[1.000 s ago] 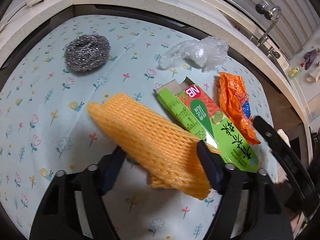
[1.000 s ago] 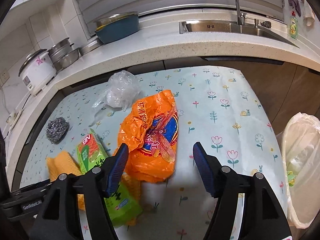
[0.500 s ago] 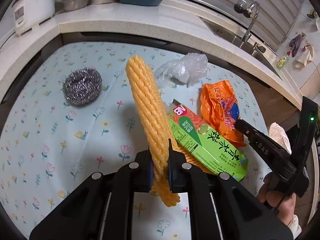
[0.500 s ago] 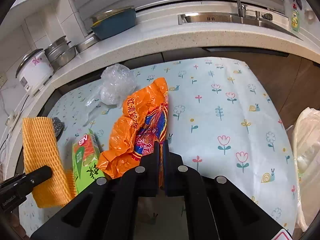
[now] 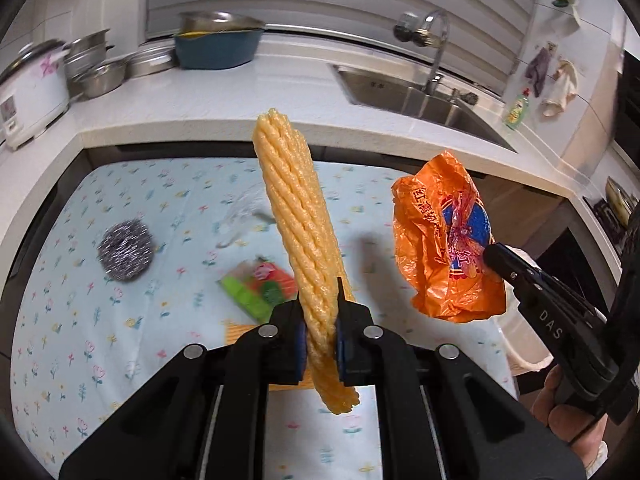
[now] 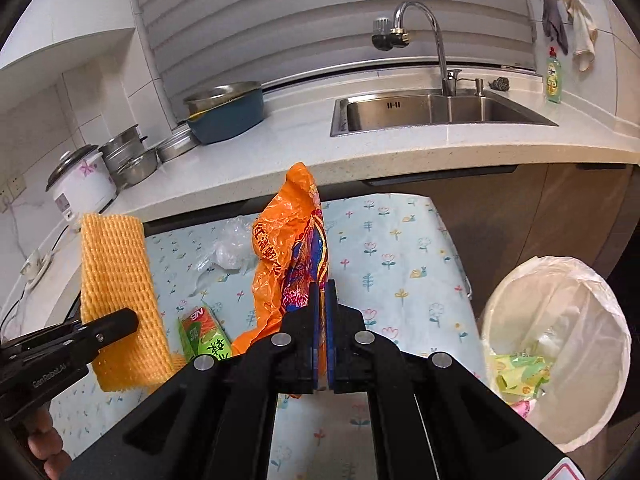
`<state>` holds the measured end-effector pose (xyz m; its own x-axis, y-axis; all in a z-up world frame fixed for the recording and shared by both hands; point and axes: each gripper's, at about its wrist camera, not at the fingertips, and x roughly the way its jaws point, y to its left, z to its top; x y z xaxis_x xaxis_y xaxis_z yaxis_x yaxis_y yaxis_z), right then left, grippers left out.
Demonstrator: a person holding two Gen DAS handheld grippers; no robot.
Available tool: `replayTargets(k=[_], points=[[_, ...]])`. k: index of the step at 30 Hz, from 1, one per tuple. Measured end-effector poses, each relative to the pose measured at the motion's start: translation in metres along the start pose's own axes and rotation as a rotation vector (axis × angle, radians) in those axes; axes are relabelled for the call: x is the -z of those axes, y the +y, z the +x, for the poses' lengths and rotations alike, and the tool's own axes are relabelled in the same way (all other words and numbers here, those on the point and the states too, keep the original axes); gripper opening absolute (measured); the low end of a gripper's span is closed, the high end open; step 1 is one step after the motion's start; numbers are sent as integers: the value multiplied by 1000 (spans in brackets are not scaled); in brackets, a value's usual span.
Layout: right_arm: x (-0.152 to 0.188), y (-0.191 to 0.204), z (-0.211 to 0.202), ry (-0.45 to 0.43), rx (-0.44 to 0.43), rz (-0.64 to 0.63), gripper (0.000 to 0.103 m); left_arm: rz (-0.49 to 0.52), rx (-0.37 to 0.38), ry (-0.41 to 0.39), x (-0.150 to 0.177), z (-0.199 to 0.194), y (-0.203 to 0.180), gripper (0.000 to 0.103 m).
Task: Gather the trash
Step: 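Carry the foam sleeve and orange bag over the bin and open both tools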
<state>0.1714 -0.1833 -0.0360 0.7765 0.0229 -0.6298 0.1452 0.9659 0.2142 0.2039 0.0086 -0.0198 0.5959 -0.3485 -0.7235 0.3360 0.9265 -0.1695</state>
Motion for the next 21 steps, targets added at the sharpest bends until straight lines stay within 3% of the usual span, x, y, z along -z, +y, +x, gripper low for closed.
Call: replayTargets(k=[21], points=[[23, -168, -74, -58, 241, 204, 4, 295, 229, 61, 7, 52, -207, 10]])
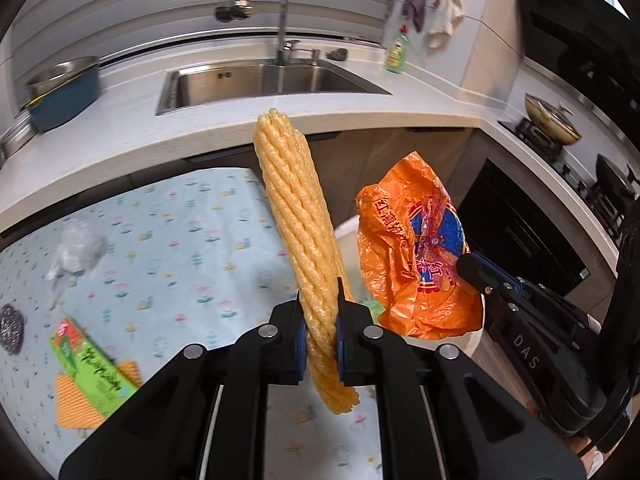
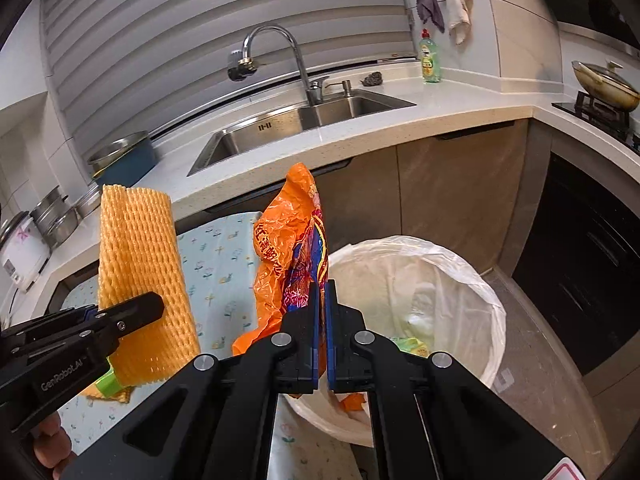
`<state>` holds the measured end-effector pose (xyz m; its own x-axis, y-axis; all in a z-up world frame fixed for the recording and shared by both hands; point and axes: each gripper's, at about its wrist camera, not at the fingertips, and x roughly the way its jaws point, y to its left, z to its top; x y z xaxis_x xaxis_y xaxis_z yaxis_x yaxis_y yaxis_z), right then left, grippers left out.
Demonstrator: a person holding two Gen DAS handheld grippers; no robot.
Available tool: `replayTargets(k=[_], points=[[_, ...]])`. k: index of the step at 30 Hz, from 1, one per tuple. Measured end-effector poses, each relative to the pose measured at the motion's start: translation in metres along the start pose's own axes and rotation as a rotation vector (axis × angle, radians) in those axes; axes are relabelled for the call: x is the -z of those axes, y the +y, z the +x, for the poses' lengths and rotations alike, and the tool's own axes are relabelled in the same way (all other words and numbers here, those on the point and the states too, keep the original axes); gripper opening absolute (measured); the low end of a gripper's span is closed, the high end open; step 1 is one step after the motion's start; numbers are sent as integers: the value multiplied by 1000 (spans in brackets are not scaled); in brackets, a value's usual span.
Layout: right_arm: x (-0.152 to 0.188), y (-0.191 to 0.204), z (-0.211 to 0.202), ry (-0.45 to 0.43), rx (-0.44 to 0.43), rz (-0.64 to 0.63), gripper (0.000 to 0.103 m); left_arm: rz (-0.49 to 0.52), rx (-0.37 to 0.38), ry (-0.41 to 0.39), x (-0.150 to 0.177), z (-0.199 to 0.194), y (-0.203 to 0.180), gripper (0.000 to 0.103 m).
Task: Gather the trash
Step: 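Carry the foam sleeve and orange bag over the bin and open both tools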
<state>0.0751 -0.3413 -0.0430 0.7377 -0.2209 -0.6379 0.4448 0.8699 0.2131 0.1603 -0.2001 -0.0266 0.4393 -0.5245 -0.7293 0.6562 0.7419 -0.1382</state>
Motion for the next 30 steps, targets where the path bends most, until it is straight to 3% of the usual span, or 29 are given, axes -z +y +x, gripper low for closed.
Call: replayTargets(k=[7, 15, 16, 18, 30], points=[[4, -35, -2, 1, 48, 44, 3, 59, 53, 29, -5, 26, -38, 10], [8, -60, -1, 7, 84, 75, 4, 87, 108, 72, -10, 48, -58, 14], [7, -62, 0, 9, 85, 78, 4, 91, 100, 72, -10, 50, -60, 16], [6, -63, 1, 9, 87, 82, 4, 93, 90, 63, -10, 50, -61, 31], [1, -58, 7, 5, 73, 73, 9, 84, 55, 41, -11, 45, -55, 42]])
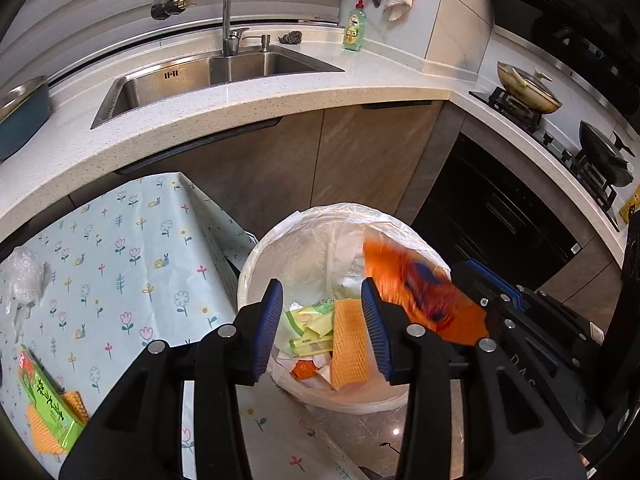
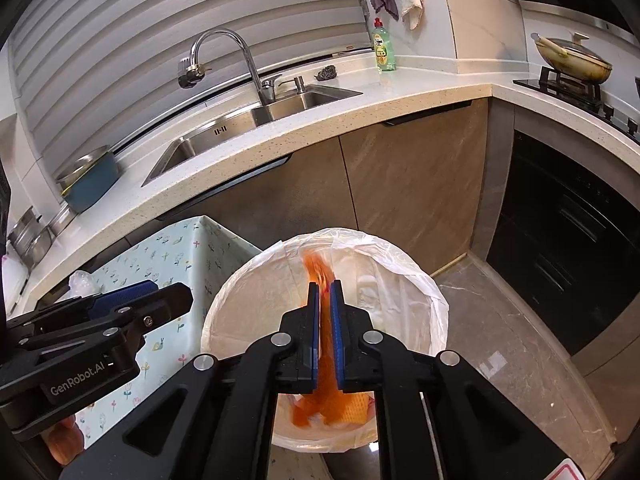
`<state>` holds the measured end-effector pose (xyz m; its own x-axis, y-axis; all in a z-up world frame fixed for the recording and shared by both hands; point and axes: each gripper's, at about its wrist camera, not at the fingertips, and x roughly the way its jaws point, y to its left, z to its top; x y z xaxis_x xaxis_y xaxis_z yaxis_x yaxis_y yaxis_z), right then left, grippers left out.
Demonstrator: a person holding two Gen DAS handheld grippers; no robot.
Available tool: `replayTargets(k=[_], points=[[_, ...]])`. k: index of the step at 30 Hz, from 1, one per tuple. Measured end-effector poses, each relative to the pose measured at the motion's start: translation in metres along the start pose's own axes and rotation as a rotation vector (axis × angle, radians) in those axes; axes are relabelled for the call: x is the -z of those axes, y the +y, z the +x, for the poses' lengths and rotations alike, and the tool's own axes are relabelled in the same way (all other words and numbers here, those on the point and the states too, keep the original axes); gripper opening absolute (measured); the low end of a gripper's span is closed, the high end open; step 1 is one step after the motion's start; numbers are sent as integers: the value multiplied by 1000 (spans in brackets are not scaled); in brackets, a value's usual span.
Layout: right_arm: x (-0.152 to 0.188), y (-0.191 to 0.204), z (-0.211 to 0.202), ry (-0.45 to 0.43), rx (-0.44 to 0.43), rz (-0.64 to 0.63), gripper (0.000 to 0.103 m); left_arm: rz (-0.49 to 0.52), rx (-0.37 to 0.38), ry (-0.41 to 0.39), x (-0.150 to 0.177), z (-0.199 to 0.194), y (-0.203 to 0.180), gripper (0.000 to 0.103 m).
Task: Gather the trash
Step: 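Carry the foam sleeve and orange bag over the bin and open both tools, then move both open tools back over the steel wool and clear bag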
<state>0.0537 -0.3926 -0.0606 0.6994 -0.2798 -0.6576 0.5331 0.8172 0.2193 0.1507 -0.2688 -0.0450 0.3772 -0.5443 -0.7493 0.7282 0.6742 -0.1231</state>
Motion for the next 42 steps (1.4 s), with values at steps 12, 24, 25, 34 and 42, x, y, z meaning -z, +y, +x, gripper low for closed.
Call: replayTargets(k=[12, 24, 25, 34, 42], points=[[-4, 27, -8, -37, -17, -36, 38, -48, -63, -53, 2, -26, 27, 60], [5, 96, -24, -45, -92, -123, 43, -139, -127, -99, 15, -70, 83, 63], [6, 102, -25, -46, -97, -130, 44, -148, -133, -103, 17, -74, 89, 63], [18, 160, -33, -47, -140, -208, 56, -227, -205, -143, 41, -116, 151, 67], [35, 224, -29, -15, -209, -293, 60, -339, -316, -146, 74, -145, 227, 79]])
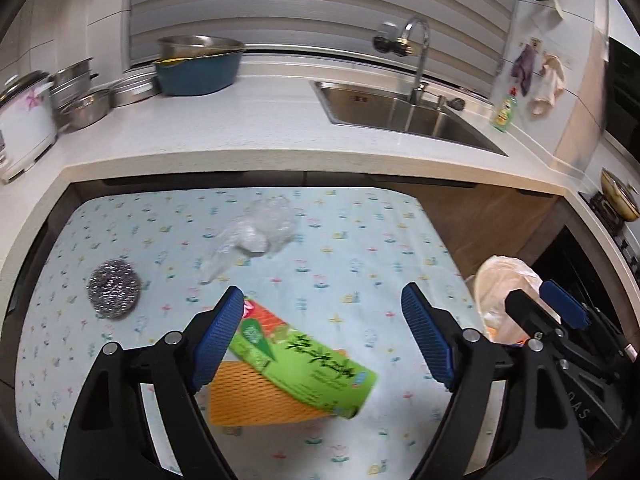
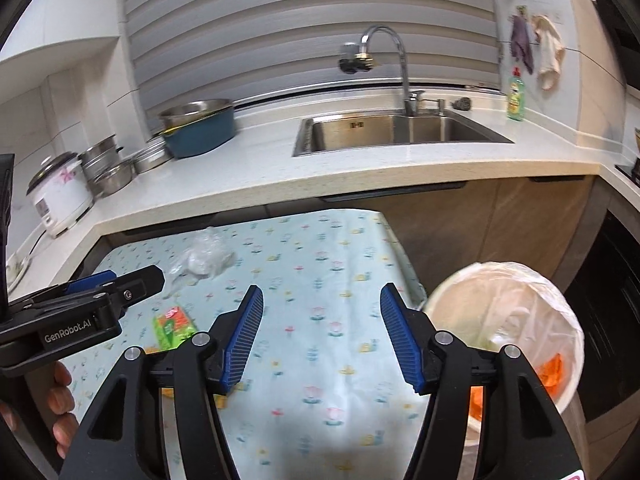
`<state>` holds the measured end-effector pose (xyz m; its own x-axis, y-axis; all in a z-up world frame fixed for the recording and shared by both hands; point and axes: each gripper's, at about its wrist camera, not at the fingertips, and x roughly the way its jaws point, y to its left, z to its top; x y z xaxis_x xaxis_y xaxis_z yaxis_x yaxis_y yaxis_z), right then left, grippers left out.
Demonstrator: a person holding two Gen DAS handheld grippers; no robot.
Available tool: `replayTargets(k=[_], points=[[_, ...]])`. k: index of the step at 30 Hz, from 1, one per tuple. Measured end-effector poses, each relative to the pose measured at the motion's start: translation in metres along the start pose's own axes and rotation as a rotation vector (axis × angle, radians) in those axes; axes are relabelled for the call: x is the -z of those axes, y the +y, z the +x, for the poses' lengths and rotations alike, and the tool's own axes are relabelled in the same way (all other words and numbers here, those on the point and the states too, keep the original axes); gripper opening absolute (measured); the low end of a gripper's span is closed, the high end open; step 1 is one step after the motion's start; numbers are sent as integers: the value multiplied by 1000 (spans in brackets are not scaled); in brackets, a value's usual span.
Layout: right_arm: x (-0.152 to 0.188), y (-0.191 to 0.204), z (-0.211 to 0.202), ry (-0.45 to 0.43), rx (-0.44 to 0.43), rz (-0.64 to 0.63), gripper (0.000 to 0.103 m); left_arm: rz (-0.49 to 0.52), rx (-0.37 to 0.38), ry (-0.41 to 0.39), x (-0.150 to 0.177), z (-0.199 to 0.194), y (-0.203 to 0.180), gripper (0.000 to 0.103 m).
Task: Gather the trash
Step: 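Move both open tools back over the steel wool and clear bag, then grasp the steel wool scrubber with the left tool while the right tool grasps the clear plastic bag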
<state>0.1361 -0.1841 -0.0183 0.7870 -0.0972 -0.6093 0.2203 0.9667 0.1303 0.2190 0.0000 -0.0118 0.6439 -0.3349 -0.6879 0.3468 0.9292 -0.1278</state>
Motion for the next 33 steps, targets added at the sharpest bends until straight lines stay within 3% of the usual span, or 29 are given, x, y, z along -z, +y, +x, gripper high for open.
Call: replayTargets(k=[6, 16, 25, 33], points=[[-3, 48, 28, 37, -59, -43, 60, -65, -112, 4, -1, 6, 71, 84], [-15, 105, 109, 130, -129, -72, 61, -161, -224, 71, 1, 48, 159, 90], [-40, 129, 180, 188, -149, -42, 66, -203, -255, 149, 2, 93, 196, 91], [-45, 144, 233, 275, -166, -22, 67, -196, -316, 159, 7, 111, 211, 91]])
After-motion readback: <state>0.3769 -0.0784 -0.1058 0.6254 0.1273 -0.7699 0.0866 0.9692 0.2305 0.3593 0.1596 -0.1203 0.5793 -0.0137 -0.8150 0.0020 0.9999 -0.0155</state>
